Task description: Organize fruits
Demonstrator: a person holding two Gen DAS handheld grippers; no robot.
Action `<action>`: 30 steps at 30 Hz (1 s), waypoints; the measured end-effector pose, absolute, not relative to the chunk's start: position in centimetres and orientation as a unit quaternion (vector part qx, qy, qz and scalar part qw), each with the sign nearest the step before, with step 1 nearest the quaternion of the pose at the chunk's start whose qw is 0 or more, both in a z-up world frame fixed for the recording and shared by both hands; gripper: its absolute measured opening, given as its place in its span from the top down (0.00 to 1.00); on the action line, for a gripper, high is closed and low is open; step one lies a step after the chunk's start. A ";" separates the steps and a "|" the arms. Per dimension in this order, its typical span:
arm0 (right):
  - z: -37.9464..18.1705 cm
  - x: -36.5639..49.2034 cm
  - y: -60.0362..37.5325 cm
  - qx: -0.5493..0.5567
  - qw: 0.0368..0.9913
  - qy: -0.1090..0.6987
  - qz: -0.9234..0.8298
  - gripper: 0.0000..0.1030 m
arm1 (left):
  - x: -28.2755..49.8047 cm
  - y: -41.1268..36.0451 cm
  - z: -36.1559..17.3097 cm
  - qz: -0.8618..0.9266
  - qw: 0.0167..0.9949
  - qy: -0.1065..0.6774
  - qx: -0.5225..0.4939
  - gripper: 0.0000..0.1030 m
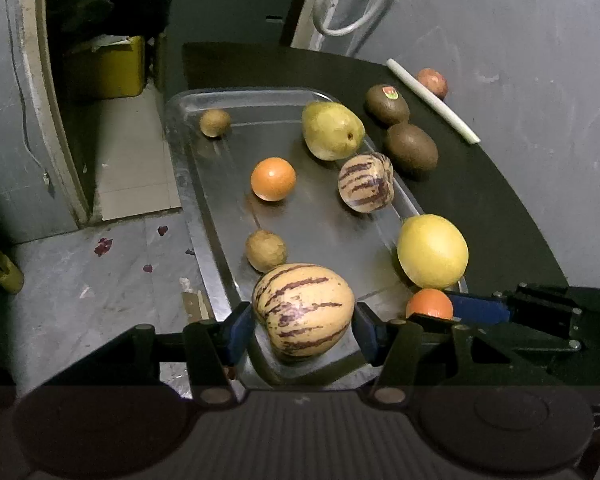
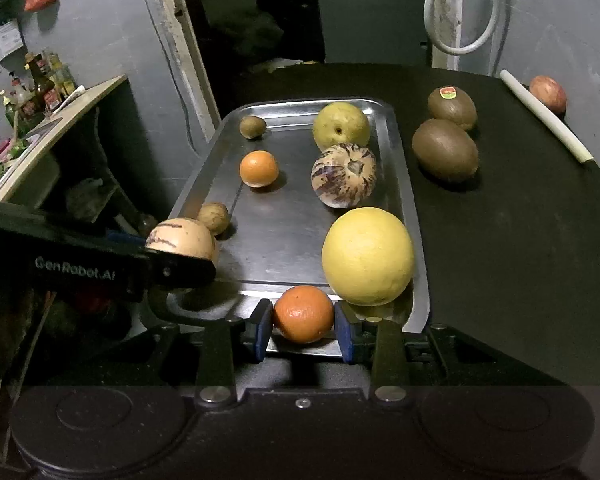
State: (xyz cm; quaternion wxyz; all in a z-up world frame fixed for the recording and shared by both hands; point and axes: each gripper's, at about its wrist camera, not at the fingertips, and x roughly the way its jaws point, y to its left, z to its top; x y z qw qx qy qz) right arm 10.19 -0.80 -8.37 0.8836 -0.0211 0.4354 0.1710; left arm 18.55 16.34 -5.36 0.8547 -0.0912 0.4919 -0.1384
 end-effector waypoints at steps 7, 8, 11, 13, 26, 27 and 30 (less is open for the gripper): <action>-8.4 10.1 -1.5 -0.018 0.882 0.442 0.164 0.60 | 18.6 16.5 -5.8 -0.143 0.846 0.502 -0.105 0.43; -8.4 10.0 -1.6 -0.018 0.882 0.443 0.163 0.59 | 18.6 16.6 -5.8 -0.142 0.846 0.503 -0.109 0.43; -8.2 9.7 -2.2 -0.019 0.882 0.442 0.162 0.55 | 18.6 16.9 -5.6 -0.138 0.845 0.502 -0.122 0.41; -8.0 9.5 -2.5 -0.021 0.883 0.439 0.163 0.52 | 18.5 17.0 -5.3 -0.134 0.848 0.498 -0.123 0.38; -5.9 8.4 -4.2 -0.030 0.900 0.408 0.152 0.12 | 17.5 17.9 -2.7 -0.083 0.865 0.474 -0.143 0.01; -5.6 8.3 -4.4 -0.030 0.902 0.405 0.150 0.11 | 17.4 17.9 -2.5 -0.080 0.865 0.474 -0.144 0.01; -5.2 8.3 -4.8 -0.029 0.906 0.396 0.144 0.03 | 17.3 18.1 -2.2 -0.068 0.865 0.474 -0.149 0.01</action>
